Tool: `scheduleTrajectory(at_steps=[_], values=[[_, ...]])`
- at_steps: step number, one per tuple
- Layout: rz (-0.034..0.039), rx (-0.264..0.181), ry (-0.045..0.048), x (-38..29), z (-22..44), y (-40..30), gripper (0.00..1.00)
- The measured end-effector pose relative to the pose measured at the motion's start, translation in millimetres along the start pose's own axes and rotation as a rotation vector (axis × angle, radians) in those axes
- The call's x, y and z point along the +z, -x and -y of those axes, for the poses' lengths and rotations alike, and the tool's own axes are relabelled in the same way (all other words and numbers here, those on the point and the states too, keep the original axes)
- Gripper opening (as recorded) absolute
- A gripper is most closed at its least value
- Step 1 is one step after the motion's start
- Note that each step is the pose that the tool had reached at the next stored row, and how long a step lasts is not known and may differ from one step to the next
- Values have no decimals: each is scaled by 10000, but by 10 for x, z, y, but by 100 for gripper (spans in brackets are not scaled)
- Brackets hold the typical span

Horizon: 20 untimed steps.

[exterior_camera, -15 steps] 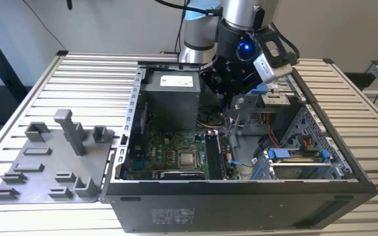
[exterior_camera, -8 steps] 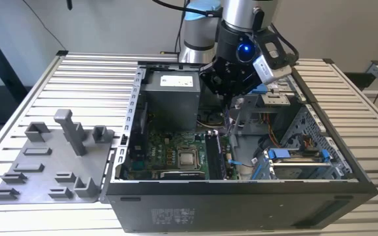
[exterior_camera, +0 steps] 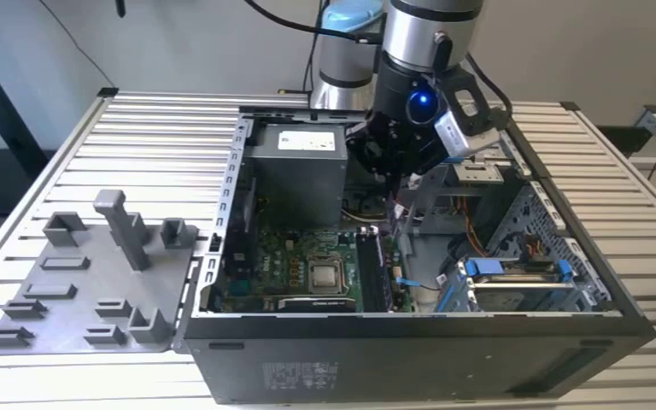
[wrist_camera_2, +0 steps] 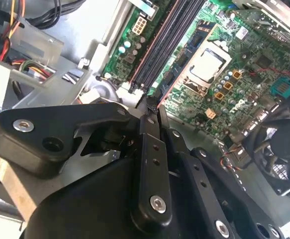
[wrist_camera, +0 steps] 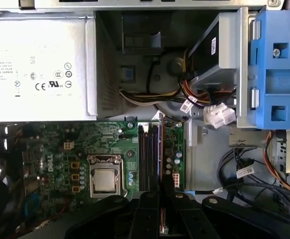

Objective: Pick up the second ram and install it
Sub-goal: 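Insert the second ram into the second slot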

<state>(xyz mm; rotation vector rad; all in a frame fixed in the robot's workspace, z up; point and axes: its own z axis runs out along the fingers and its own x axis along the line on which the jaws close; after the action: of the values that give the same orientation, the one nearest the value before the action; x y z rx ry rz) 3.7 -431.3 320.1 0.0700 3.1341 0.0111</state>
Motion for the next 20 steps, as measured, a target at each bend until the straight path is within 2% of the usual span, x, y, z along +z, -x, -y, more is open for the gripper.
scheduleTrajectory(at_steps=[10, 20], values=[[-72, -1, -4, 181, 37, -20, 14], [-80, 1, -5, 362, 57, -34, 14]])
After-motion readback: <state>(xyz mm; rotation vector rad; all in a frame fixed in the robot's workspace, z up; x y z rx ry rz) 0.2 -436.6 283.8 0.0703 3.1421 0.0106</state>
